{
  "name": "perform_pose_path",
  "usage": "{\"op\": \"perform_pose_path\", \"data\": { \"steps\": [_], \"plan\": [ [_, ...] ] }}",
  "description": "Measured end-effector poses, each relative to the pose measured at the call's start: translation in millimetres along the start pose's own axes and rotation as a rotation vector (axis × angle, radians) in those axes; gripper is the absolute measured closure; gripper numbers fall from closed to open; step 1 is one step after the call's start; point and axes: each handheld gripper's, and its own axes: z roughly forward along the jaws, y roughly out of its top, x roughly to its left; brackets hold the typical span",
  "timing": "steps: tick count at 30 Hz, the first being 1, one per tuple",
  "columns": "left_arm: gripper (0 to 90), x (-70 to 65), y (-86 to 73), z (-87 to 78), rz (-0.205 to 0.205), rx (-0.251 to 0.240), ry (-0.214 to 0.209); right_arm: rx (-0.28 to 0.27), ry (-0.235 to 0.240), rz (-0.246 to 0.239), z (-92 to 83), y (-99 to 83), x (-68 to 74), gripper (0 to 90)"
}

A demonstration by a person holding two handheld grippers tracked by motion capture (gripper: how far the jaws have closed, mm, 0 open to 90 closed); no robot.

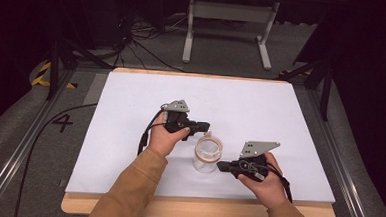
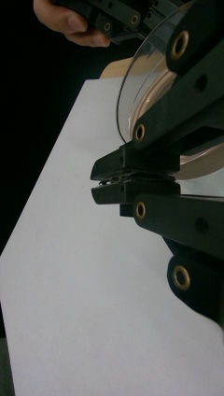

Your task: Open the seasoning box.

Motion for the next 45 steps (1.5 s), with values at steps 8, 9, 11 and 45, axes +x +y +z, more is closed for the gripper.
{"op": "perform_pose_path", "data": {
  "steps": [8,9,11,45],
  "plan": [
    [87.6,1.5,-0.1,-0.3,0.005,0.003,-0.003,-0.027,-0.002,0.006,0.8,3.0,0.3,90.0],
    [87.5,1.3,-0.2,0.1,0.007,-0.002,-0.002,-0.028,-0.003,0.008,1.1,3.1,0.4,90.0],
    [87.6,1.1,-0.2,0.3,0.005,-0.004,0.0,-0.029,-0.003,0.009,1.5,3.2,0.4,90.0],
    [84.7,-5.1,3.2,-27.6,0.031,0.0,0.078,-0.135,-0.039,0.004,-3.6,11.4,-3.9,90.0]
  ]
}}
